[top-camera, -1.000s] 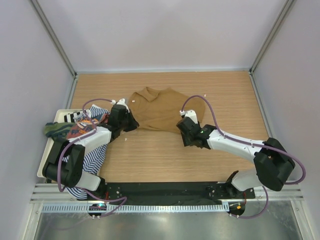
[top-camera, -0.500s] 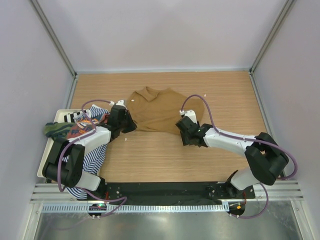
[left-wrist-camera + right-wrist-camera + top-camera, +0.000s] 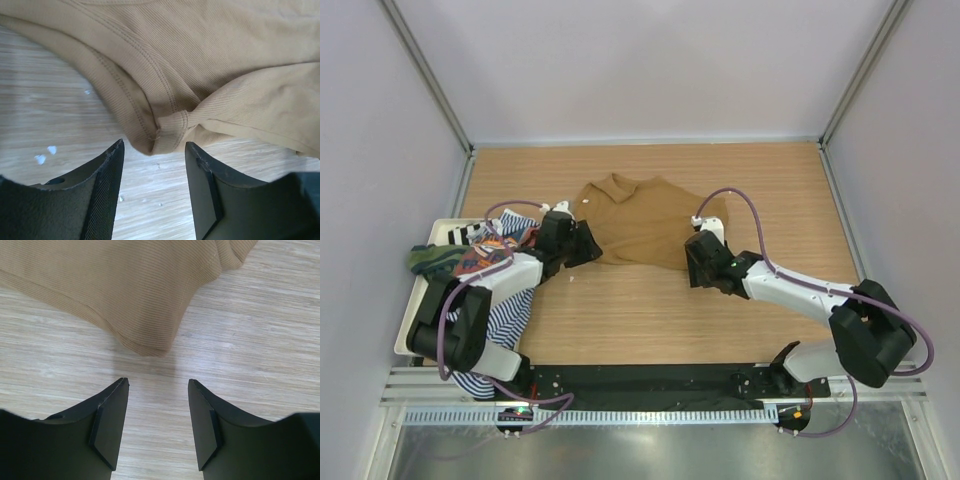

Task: Fold and stack the tank tops

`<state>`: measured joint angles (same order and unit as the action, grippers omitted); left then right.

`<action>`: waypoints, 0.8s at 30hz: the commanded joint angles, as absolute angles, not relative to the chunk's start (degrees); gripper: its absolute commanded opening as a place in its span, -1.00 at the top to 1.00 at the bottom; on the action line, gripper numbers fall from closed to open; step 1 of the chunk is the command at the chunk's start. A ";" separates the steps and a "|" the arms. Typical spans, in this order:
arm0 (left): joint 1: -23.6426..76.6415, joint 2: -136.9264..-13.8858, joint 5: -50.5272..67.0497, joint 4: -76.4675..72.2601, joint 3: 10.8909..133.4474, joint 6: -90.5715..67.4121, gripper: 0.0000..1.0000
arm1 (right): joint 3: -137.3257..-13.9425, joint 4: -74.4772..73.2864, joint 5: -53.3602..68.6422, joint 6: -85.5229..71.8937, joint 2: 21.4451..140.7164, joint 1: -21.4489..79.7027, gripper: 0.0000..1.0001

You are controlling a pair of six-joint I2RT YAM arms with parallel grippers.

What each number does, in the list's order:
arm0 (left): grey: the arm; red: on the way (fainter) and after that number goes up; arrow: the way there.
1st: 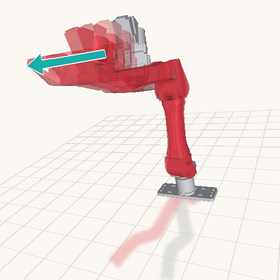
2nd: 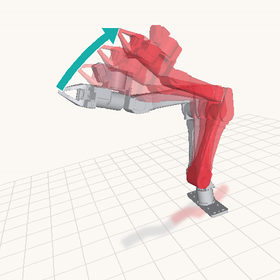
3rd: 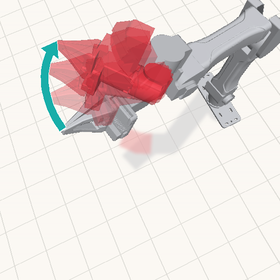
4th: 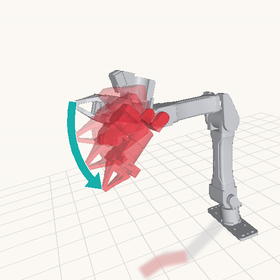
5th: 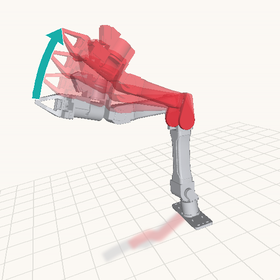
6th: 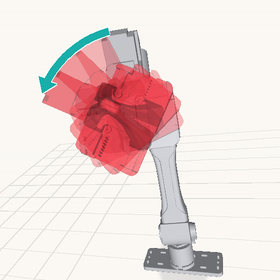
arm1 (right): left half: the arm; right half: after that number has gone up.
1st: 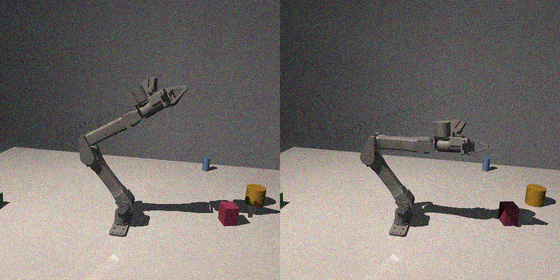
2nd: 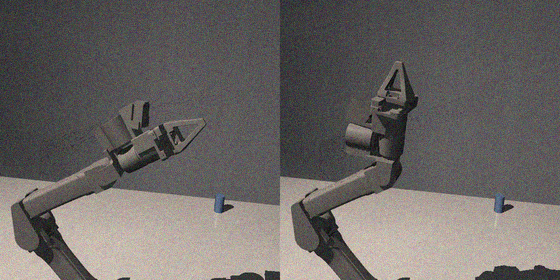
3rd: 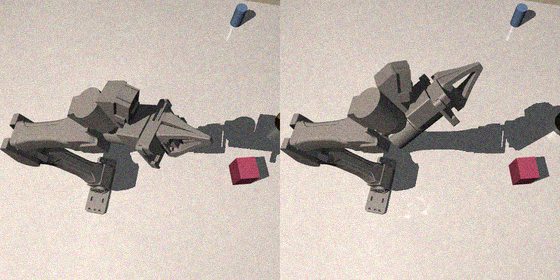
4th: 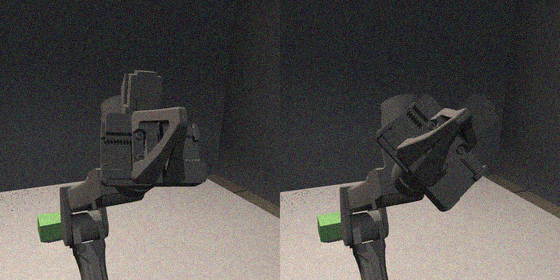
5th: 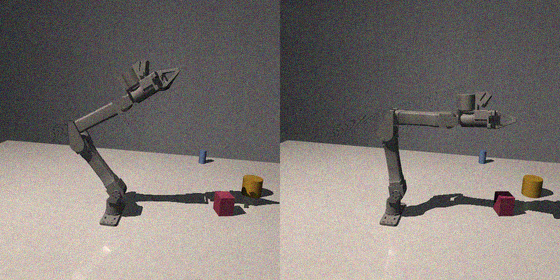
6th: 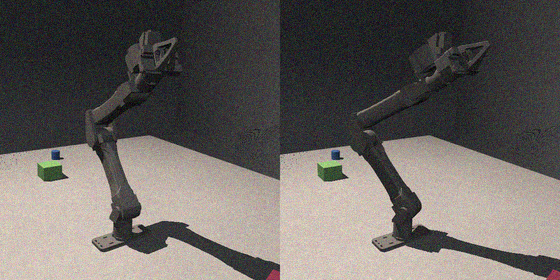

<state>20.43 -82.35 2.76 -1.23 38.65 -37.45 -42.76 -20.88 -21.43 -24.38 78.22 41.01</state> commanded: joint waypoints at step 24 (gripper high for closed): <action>20.04 -86.75 8.27 -6.77 42.54 -35.33 -0.17 | -40.69 -17.84 -18.81 -24.96 73.83 38.41 -0.14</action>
<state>20.43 -87.68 9.85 -5.13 40.51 -36.86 -40.73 -19.70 -19.09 -24.58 76.34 38.74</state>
